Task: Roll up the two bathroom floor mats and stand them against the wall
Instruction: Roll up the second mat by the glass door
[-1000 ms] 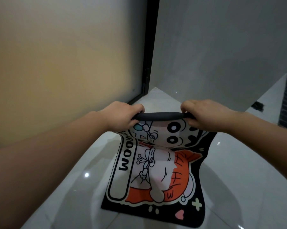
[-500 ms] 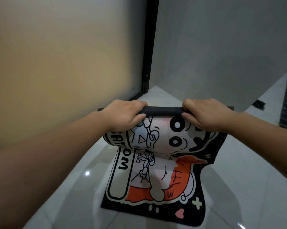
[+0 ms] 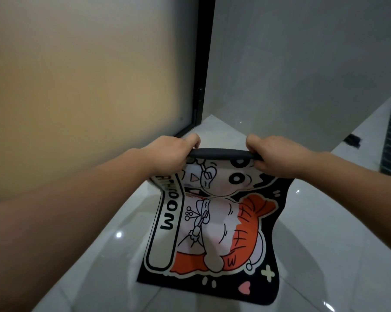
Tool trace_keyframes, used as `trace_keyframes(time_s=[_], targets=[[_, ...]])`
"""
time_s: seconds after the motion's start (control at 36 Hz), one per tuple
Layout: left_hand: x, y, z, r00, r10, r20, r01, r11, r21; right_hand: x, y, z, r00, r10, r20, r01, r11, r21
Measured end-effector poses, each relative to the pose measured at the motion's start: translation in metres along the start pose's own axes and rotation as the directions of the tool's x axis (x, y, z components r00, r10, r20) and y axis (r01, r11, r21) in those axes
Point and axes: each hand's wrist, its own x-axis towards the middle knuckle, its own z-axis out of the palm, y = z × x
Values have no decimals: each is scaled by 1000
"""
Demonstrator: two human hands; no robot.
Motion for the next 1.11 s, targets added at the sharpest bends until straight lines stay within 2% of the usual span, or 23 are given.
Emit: trace_keyframes(time_s=[0.08,0.19,0.31,0.44,0.53,0.58,0.75,0.86,1.03,1.11], targets=[[-3,-3,1,998,60,-33,-61,998,-34,-2,0,-4,997,-64,-49,60,995,-74],[-3,-4,-1,984,147,-97,-149,989,-18,-5,0,-2,988,-135,-76,133,991,-34],[0,-6,1,991,107,-78,-108,994,-3,-2,3,3,989,-128,-78,128,992,-10],[0,-3,4,995,62,-73,-58,997,52,0,2,3,999,-32,-40,36,994,101],[1,1,5,1000,13,-23,-15,998,-65,2,0,3,998,-54,-30,55,998,44],[2,1,6,1000,-31,1,31,994,-109,3,-3,5,1000,-11,-5,11,998,59],[1,-2,6,998,50,-38,-51,998,-23,5,-4,6,999,-30,-29,28,998,-54],[-1,-1,3,989,114,-89,-113,993,26,8,0,13,986,-157,-54,145,974,-175],[-2,0,5,988,89,-123,-79,993,88,10,0,16,982,-163,-97,154,984,-91],[-3,3,7,989,80,-126,-68,993,97,15,-6,11,994,-107,-37,107,994,-6]])
